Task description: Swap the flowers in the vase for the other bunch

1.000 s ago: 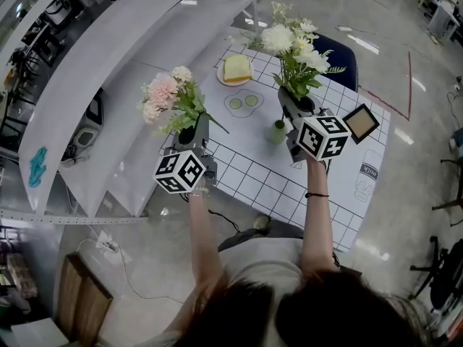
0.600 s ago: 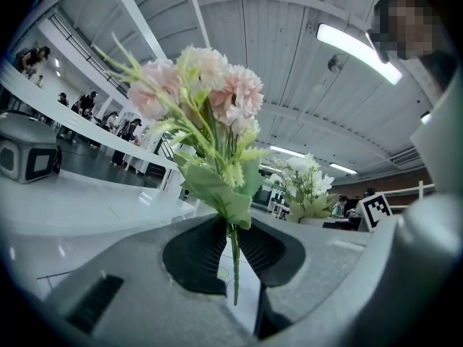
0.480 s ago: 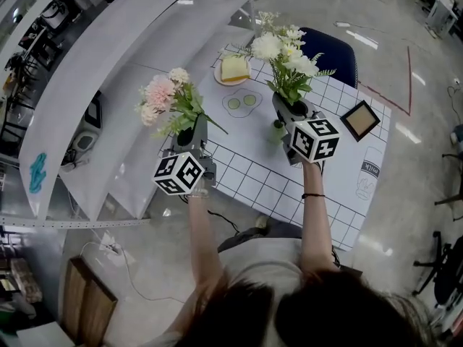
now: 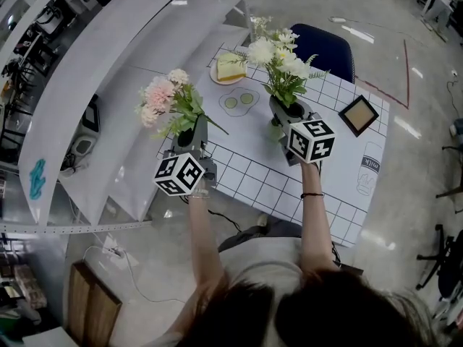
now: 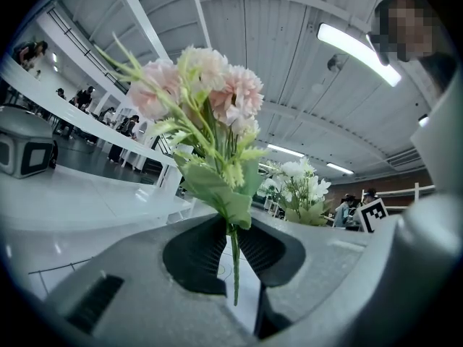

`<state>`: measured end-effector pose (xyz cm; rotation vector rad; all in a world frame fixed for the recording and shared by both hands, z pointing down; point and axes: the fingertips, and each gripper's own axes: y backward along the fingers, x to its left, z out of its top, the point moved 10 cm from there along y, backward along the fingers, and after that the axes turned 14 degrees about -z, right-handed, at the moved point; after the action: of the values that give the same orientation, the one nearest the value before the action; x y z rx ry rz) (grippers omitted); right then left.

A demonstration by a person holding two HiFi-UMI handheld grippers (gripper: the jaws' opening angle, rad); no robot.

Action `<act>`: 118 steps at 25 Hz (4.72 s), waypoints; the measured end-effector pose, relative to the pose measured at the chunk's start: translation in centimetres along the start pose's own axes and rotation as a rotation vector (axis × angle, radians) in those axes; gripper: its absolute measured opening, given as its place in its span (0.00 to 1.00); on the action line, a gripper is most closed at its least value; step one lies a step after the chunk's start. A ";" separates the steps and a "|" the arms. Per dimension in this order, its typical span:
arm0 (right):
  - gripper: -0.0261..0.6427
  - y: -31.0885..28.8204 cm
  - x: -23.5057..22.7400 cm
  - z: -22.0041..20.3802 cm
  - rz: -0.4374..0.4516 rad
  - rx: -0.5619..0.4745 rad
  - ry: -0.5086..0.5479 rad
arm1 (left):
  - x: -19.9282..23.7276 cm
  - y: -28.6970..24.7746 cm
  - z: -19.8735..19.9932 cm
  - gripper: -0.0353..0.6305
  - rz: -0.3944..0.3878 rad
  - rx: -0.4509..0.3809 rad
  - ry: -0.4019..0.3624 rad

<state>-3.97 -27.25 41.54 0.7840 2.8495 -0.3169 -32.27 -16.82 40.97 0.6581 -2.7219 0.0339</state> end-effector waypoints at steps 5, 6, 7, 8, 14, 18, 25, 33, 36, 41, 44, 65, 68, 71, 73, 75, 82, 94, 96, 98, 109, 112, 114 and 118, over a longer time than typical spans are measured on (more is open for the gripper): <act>0.11 0.1 0.3 -0.9 0.003 -0.003 0.020 | 0.1 0.2 -0.2 0.13 -0.003 0.001 0.002; 0.11 0.1 0.3 -1.1 0.003 -0.002 0.023 | 0.2 0.3 -0.2 0.13 -0.003 0.002 0.002; 0.11 0.1 0.4 -1.3 0.001 -0.001 0.026 | 0.2 0.3 -0.3 0.13 -0.004 0.003 0.003; 0.11 0.1 0.4 -1.5 -0.001 0.001 0.029 | 0.3 0.4 -0.3 0.13 -0.004 0.004 0.003; 0.11 0.4 0.6 -2.4 -0.015 0.002 0.043 | 0.4 0.5 -0.4 0.13 -0.016 0.012 0.006; 0.11 0.8 0.5 -2.9 -0.026 -0.010 0.044 | 0.4 0.5 -0.5 0.13 -0.027 0.020 0.005; 0.11 1.2 0.4 -3.6 -0.046 -0.012 0.044 | 0.4 0.4 -0.9 0.13 -0.041 0.029 0.011; 0.11 1.2 0.5 -4.6 -0.071 0.024 0.086 | 0.3 -0.2 -1.2 0.13 -0.059 0.036 0.014; 0.11 1.2 0.5 -4.8 -0.076 0.036 0.099 | 0.3 -0.2 -1.2 0.13 -0.059 0.039 0.014; 0.11 1.2 0.6 -5.1 -0.089 0.049 0.115 | 0.3 -0.2 -1.4 0.13 -0.058 0.042 0.018; 0.11 1.3 0.6 -5.2 -0.099 0.053 0.123 | 0.2 -0.2 -1.6 0.13 -0.059 0.045 0.023; 0.17 1.8 0.9 -5.6 -0.103 0.052 0.144 | -0.4 -0.1 -2.1 0.13 -0.058 0.046 0.034; 0.18 1.9 0.9 -5.8 -0.103 0.050 0.145 | -0.4 0.0 -2.2 0.13 -0.057 0.047 0.036; 0.18 2.0 0.9 -5.8 -0.105 0.047 0.152 | -0.4 0.0 -2.4 0.13 -0.057 0.050 0.038; 0.18 2.1 0.9 -5.8 -0.106 0.046 0.156 | -0.5 0.0 -2.4 0.13 -0.058 0.053 0.039; 0.18 2.3 0.9 -5.9 -0.108 0.046 0.159 | -0.6 0.0 -2.4 0.13 -0.059 0.053 0.040; 0.19 2.7 0.9 -6.1 -0.115 0.048 0.167 | -0.9 0.1 -2.7 0.13 -0.063 0.055 0.045; 0.23 3.4 1.0 -6.6 -0.117 0.058 0.173 | -1.3 0.4 -2.9 0.13 -0.064 0.056 0.050; 0.23 3.5 1.0 -6.7 -0.116 0.060 0.171 | -1.4 0.5 -3.0 0.13 -0.065 0.056 0.050; 0.23 3.6 1.0 -6.8 -0.116 0.063 0.170 | -1.5 0.5 -3.0 0.13 -0.066 0.057 0.050; 0.23 4.3 1.1 -6.8 -0.113 0.063 0.164 | -2.1 1.0 -2.8 0.13 -0.065 0.049 0.040; 0.23 4.7 1.1 -6.7 -0.118 0.063 0.157 | -2.3 1.5 -2.8 0.13 -0.062 0.045 0.042; 0.22 5.0 1.1 -6.5 -0.123 0.059 0.153 | -2.4 1.7 -2.7 0.13 -0.061 0.042 0.043; 0.22 5.8 1.4 -5.9 -0.127 0.046 0.152 | -2.6 2.4 -2.6 0.13 -0.062 0.037 0.045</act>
<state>-2.80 -20.27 46.05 0.6636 3.0528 -0.3545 -30.31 -13.26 42.73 0.7424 -2.6626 0.0829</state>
